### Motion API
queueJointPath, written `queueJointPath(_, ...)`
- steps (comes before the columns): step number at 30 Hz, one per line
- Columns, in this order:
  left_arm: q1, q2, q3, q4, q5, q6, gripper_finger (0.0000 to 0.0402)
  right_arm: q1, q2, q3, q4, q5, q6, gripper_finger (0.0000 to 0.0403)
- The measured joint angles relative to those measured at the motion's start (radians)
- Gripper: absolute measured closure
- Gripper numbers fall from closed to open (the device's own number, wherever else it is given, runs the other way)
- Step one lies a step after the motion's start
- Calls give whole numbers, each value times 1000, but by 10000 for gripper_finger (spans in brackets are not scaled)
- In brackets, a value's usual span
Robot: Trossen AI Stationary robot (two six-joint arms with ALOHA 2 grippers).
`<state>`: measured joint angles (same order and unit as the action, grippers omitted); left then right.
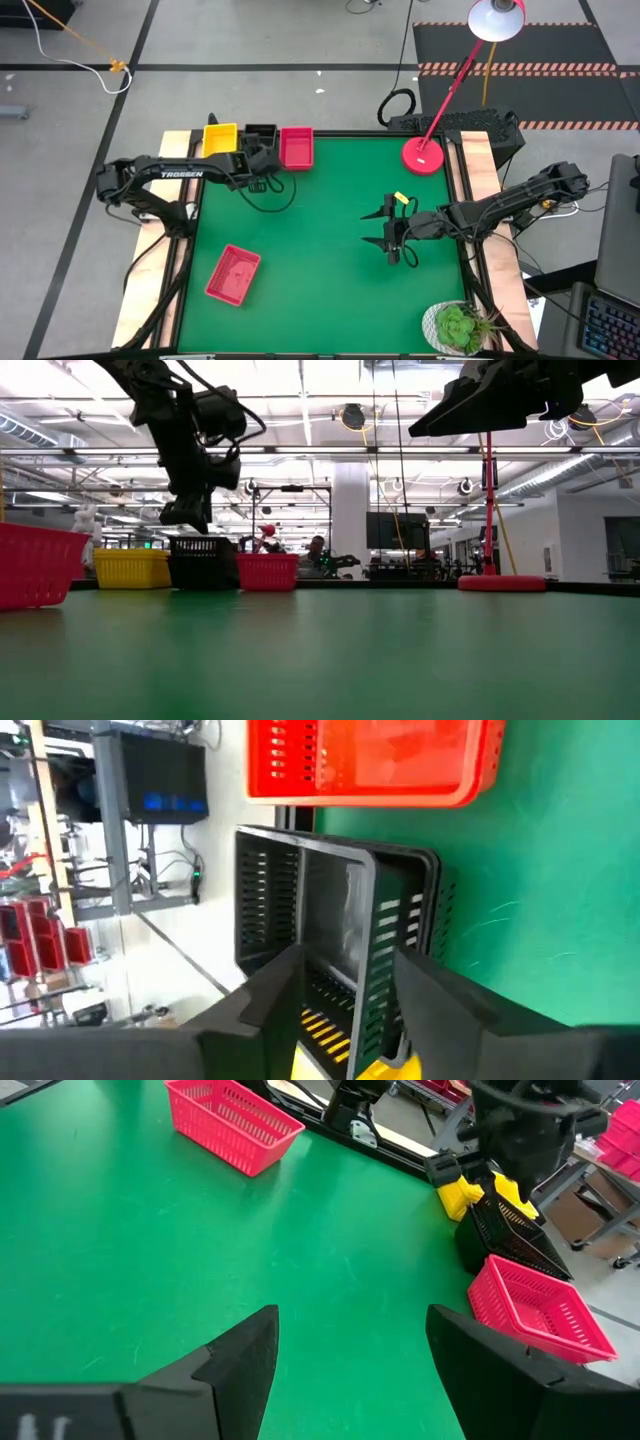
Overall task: Stack baskets by color
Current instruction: Stack the bottom black bin on top of the top black bin
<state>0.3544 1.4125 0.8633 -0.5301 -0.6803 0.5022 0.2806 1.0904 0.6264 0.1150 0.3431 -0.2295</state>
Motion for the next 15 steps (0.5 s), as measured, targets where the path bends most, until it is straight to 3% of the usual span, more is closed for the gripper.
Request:
queueJointPath(6,24,-53,1,9,57,-14,255,0,0,0,0,0,-3,154)
queueJointPath(11,101,-76,1,8,199,-1,322,0,0,0,0,-2,-3,154)
queueJointPath(15,149,-70,1,8,255,-9,382,0,0,0,0,-2,-3,154)
